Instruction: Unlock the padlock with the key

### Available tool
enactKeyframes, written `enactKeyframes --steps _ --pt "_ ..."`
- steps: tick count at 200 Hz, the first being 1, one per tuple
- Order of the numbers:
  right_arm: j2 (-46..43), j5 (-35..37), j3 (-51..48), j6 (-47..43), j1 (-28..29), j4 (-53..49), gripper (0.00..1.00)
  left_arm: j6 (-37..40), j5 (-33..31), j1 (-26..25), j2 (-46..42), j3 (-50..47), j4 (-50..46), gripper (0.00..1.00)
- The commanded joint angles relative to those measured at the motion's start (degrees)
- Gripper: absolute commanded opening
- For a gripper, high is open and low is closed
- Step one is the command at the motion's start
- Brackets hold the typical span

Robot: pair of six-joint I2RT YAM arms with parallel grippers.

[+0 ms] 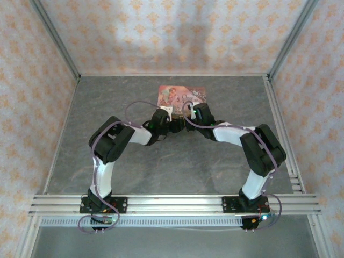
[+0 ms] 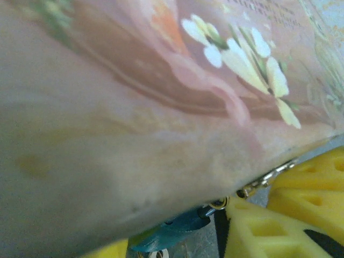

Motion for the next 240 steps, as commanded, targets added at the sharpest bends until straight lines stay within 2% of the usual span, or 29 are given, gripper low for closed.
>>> enactKeyframes --steps 1,28,52,103,120,131,167,201,240 --pt "0.7 -0.9 -0.7 1.1 0.1 3.6 0.15 2.1 1.8 -1.2 1.9 2.0 3.0 0.41" --pt "0.7 -1.0 -2.1 1.8 0.1 5.1 0.15 2.0 4.7 -1.1 2.7 3.8 2.6 0.28" --pt "0.4 -1.0 -3.5 2.1 0.0 5.9 0.15 1.5 6.6 -1.2 3.8 7.2 -2.3 0.28" --pt "-2.1 -1.0 -8.4 4.4 -0.4 9.1 0.15 -1.2 5.0 -1.1 4.8 7.7 1.2 0.33" --pt "-2.7 -0.9 -9.5 4.9 -0.4 9.5 0.15 -3.1 5.2 -1.0 5.8 9.1 1.2 0.28" --pt "-3.1 -0.6 -10.3 5.3 -0.4 9.9 0.15 -4.0 6.0 -0.9 6.3 9.9 1.4 0.20" --pt "-4.6 0.8 -13.2 6.1 -0.4 11.0 0.15 -4.6 7.0 -0.4 5.9 11.0 -2.3 0.11" --pt "-6.4 1.7 -16.2 7.3 -1.1 12.6 0.20 -7.0 8.9 0.5 4.6 10.7 -4.1 0.07" --pt "-8.2 0.2 -19.3 7.3 -1.5 15.9 0.26 -8.0 12.3 1.5 1.5 11.4 -11.8 0.00"
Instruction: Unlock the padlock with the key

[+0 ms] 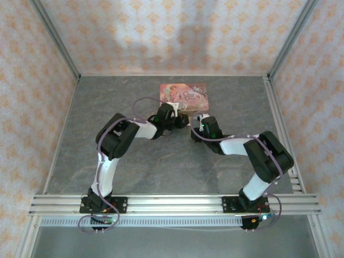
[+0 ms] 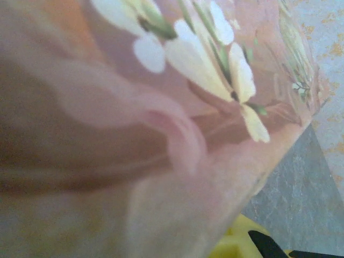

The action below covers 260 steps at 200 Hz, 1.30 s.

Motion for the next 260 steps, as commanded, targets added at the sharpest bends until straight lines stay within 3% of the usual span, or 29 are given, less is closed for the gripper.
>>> enactKeyframes --steps 1,97,120,143,175,200,260 --pt "-2.2 -0.4 -1.9 0.6 -0.4 4.3 0.26 -2.4 3.8 1.0 -3.7 1.1 -6.4 0.00" --pt "0.7 -10.2 -0.5 -4.9 -0.4 11.5 0.29 -5.2 13.8 4.1 -8.2 3.9 -20.1 0.00" --pt "2.2 -11.8 -1.8 -7.0 -0.4 17.4 0.32 -5.9 15.6 4.7 -7.8 5.9 -24.4 0.00" --pt "3.8 -12.5 0.0 -9.0 -0.5 15.8 0.36 -5.8 16.5 4.9 -7.7 6.9 -27.1 0.00" --pt "5.1 -17.1 0.6 -8.4 -1.7 17.0 0.37 -5.0 17.6 5.2 -7.5 9.1 -32.0 0.00" --pt "5.6 -26.0 0.6 -2.9 -5.4 20.2 0.37 -5.1 18.5 5.9 -6.6 10.7 -36.4 0.00" --pt "5.3 -28.9 6.2 -3.2 -6.4 11.6 0.40 -3.5 19.9 6.7 -5.9 13.7 -42.7 0.00"
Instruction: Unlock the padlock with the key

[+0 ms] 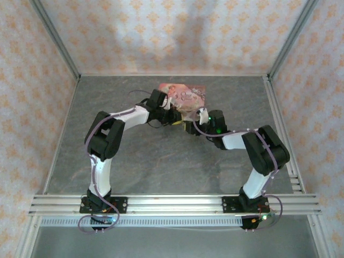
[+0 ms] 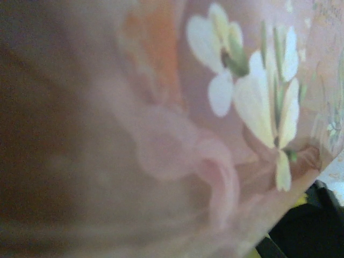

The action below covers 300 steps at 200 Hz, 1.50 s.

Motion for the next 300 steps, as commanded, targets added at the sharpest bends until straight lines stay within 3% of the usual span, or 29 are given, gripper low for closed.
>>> enactKeyframes --steps 1,79,196,300 --pt "0.2 -3.8 2.8 0.3 0.0 -2.0 0.40 -0.6 4.7 0.5 -0.2 1.7 -4.9 0.00" --pt "1.5 -2.1 5.0 -3.5 1.1 -6.2 0.43 -2.0 6.0 0.8 0.3 2.9 -4.9 0.00" --pt "-0.4 9.2 4.9 -8.9 4.9 -7.6 0.39 -2.2 6.4 0.8 0.5 3.4 -5.5 0.00" --pt "-3.4 12.4 4.6 -9.4 6.7 -6.6 0.38 -2.0 6.7 0.8 1.5 3.5 -5.8 0.00"
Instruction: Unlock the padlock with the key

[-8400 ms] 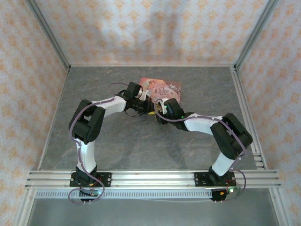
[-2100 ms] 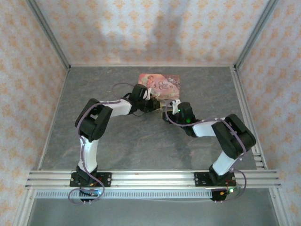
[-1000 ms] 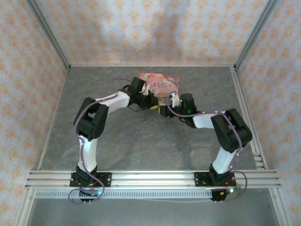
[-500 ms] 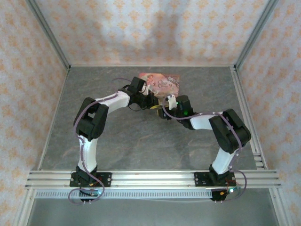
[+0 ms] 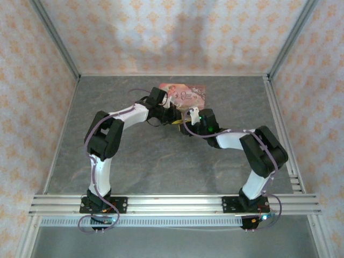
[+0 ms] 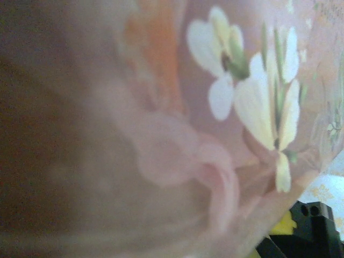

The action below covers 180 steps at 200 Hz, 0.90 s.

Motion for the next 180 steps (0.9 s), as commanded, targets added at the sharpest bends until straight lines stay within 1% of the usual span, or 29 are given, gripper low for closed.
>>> enactKeyframes --steps 1,36,62,109,136,150,160,172,180 --pt "-2.6 1.6 0.3 -0.7 0.3 1.7 0.38 -1.7 4.5 0.3 1.3 1.3 -2.3 0.00" --pt "-1.8 1.2 1.4 -1.1 0.4 0.4 0.36 -1.9 4.8 0.3 1.2 1.2 -2.3 0.00" --pt "-1.3 0.9 1.5 -1.7 0.5 -0.5 0.39 -2.0 4.7 0.3 1.2 1.3 -2.2 0.00" --pt "-0.6 1.5 1.9 -2.2 0.7 -0.7 0.36 -2.2 5.0 0.3 1.5 2.0 -2.1 0.00" --pt "0.1 1.6 2.4 -2.3 1.0 -1.0 0.38 -2.5 5.0 0.4 1.4 1.9 -1.9 0.00" --pt "0.5 1.8 2.9 -2.5 1.1 -1.2 0.33 -2.7 5.1 0.3 1.4 1.9 -1.7 0.00" --pt "0.7 2.0 2.7 -2.2 1.1 -0.5 0.33 -2.5 5.2 0.4 1.3 1.9 -1.8 0.00" --pt "0.6 1.7 3.0 -2.0 1.1 -0.2 0.30 -2.5 5.3 0.3 1.3 1.7 -1.7 0.00" --pt "0.9 1.5 3.5 -2.2 1.2 -1.0 0.30 -2.7 5.4 0.3 1.3 1.5 -1.6 0.00"
